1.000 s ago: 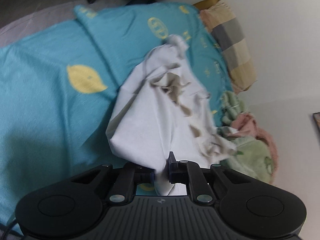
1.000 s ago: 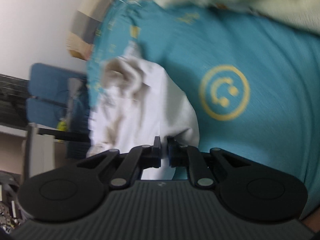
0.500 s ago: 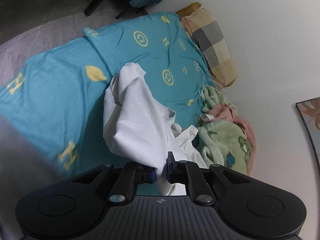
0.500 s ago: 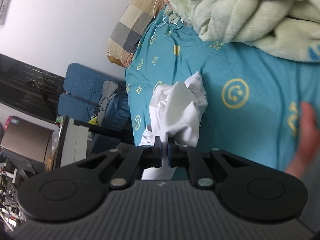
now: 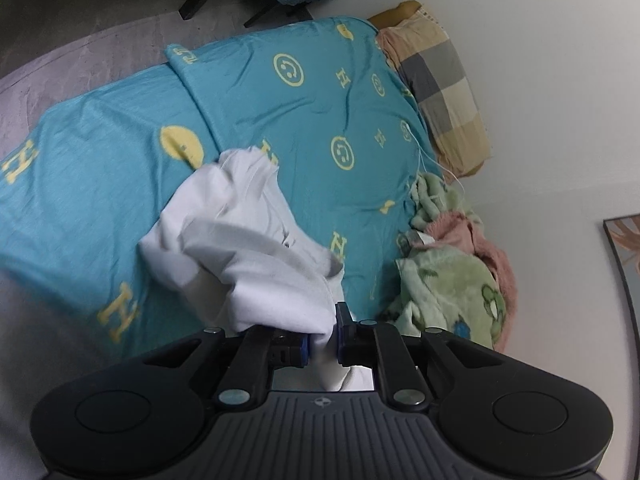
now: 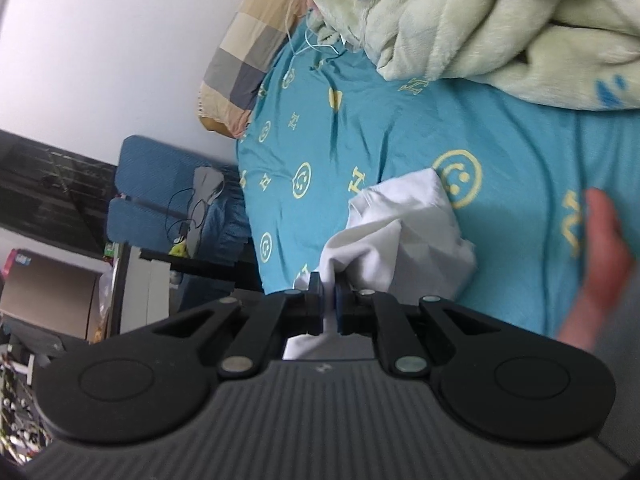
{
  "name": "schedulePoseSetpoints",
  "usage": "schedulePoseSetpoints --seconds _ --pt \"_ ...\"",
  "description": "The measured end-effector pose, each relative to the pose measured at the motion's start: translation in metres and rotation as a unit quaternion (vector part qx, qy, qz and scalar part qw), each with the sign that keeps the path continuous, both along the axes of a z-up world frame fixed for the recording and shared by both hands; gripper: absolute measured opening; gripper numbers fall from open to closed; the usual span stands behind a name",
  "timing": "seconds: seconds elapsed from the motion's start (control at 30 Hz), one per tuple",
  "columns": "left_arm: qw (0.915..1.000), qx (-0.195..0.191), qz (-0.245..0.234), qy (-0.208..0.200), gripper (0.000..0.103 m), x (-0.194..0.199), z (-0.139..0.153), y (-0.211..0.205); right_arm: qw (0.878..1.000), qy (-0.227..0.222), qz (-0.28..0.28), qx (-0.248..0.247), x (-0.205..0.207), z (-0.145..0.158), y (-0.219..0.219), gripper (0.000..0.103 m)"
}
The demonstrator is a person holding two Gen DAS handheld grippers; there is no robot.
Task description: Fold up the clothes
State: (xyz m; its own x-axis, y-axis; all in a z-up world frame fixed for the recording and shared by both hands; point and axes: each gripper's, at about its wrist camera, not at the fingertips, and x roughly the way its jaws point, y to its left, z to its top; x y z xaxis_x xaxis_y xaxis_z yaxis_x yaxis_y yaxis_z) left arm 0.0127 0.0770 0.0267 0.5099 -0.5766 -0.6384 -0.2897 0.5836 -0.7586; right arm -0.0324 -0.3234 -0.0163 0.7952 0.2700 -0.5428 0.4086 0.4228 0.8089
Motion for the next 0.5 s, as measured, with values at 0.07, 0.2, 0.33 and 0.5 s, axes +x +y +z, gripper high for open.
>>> schedulePoseSetpoints --seconds 0.07,0.2,0.33,0.5 --pt "1.0000 0.009 0.004 0.000 0.014 0.029 -0.006 -0.006 1.000 0.006 0.000 -0.001 0.027 -0.005 -0.002 0.009" --pt "0.9997 0.022 0.005 0.001 0.014 0.087 -0.031 -0.018 1.000 0.023 0.002 -0.002 0.080 -0.021 -0.007 0.010" --pt "0.9990 0.043 -0.007 0.006 0.016 0.132 -0.070 -0.030 0.999 0.051 0.005 -0.002 0.125 -0.052 -0.016 0.010" --pt "0.9942 0.098 -0.044 -0.007 0.016 0.163 -0.113 -0.043 0.997 0.078 0.018 -0.017 0.161 -0.093 -0.023 0.010"
